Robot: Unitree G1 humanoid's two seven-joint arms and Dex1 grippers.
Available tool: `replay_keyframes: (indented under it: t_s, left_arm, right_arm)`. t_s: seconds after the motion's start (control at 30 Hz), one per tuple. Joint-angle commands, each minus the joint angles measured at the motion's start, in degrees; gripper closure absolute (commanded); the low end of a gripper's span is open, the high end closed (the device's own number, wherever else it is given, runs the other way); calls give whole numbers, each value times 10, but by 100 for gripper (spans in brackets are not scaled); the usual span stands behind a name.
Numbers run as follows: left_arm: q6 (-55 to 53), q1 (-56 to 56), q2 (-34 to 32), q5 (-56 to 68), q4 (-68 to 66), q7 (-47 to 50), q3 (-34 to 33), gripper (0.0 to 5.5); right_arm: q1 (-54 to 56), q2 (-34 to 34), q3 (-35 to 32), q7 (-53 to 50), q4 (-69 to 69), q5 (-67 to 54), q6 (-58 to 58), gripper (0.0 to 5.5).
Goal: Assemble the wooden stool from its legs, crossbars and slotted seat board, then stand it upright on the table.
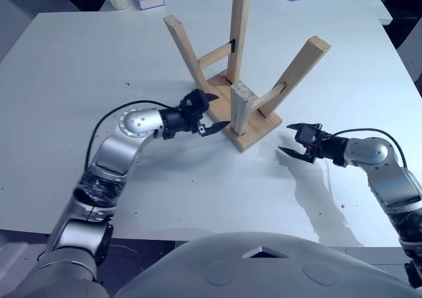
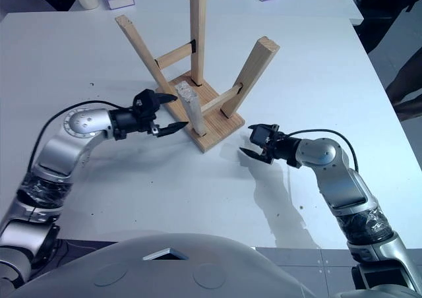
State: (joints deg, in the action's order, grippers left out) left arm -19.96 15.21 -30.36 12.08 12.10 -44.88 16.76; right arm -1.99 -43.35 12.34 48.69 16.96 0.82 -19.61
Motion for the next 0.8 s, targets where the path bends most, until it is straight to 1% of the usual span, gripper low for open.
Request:
replay_keyframes:
  t_s: [0.03,0.17,0.4,0.53,0.63,0.7,0.8]
  left_arm:
    - [42,3,2,-42,-47,-7,25,160]
    - [82,-14,-4,-79,-97,-33,56,160]
    - [92,0,69,-92,-111,-34,104,160]
    - [82,3,84,-88,-95,-46,111,160]
    - [65,-14,60,-79,-69,-56,91,160]
    - [47,-38,24,-65,-37,-65,57,160]
    - [18,-88,-40,-33,6,-80,-13,160]
  right_arm:
    - [-1,-3,12,3,8,8,-5,211]
    - [-2,2,20,2,15,8,-10,211]
    - [0,7,32,-6,-1,17,-4,211]
    - [0,2,29,-11,-21,20,2,211]
    - [-1,-6,22,-21,-40,30,11,211]
    - [-5,-9,16,-29,-46,34,15,211]
    - [-20,-11,4,-41,-44,37,13,211]
